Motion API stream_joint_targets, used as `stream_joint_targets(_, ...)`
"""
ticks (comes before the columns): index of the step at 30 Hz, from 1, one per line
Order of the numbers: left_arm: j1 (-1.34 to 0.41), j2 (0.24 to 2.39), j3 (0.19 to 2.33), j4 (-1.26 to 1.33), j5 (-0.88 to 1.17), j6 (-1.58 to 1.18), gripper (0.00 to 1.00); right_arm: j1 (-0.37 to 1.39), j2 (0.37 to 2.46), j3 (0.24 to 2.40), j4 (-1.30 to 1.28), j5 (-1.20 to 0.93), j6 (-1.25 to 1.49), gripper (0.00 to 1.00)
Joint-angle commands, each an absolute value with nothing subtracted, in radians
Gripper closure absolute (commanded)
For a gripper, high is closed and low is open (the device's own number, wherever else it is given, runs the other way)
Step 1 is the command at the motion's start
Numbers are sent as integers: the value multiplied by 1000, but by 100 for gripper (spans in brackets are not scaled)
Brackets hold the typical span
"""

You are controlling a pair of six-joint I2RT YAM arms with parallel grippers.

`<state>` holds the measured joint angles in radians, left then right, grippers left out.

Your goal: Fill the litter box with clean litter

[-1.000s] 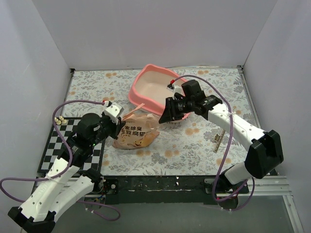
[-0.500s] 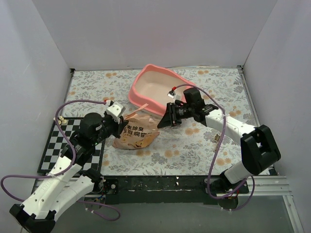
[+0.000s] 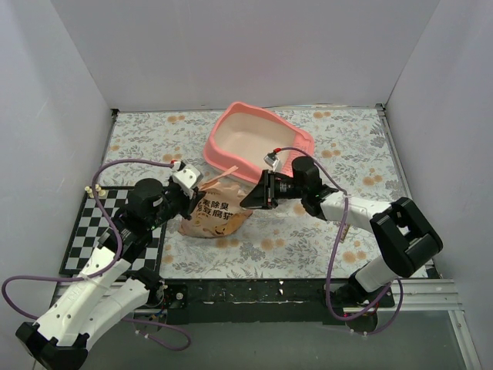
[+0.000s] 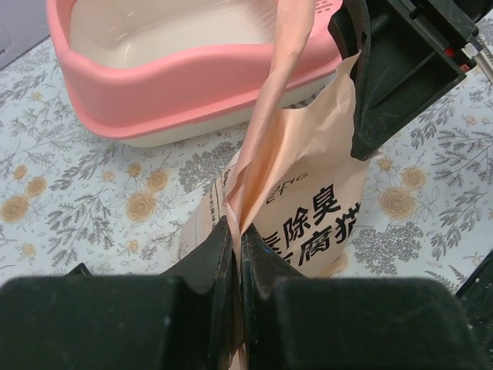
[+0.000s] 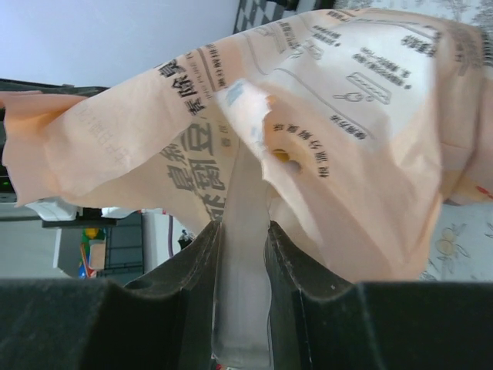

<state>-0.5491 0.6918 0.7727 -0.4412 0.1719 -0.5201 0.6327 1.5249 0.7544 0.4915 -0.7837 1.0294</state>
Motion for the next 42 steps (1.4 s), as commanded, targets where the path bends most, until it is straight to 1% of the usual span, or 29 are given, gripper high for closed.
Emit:
stream_joint_targets(1, -549, 684, 765, -373, 178, -391, 100, 693, 1537, 732, 797, -763, 1198, 99)
stream_joint_targets(5, -549, 724, 784, -350, 141, -295, 100, 768, 1574, 712, 938, -683, 1281, 99)
stream_joint_targets(9, -548, 739, 813, -342, 111, -184, 100, 801, 1598, 689, 1034, -626, 1328, 99)
stream_joint_targets(14, -499, 712, 819, -353, 133, -80, 100, 798, 1559, 654, 1020, -600, 1305, 99)
stream_joint_targets(19, -466, 684, 816, -406, 186, -90, 100, 781, 1499, 615, 983, -603, 1279, 99)
stream_joint_targets(27, -465, 618, 743, -431, 317, -193, 100, 667, 1353, 517, 930, -649, 1262, 99)
stream_joint_targets(34, -465, 548, 707, -384, 301, -222, 100, 551, 1201, 470, 758, -707, 1203, 99)
stream_joint_targets(42, -465, 486, 661, -296, 290, -290, 100, 436, 1089, 408, 669, -765, 1187, 99)
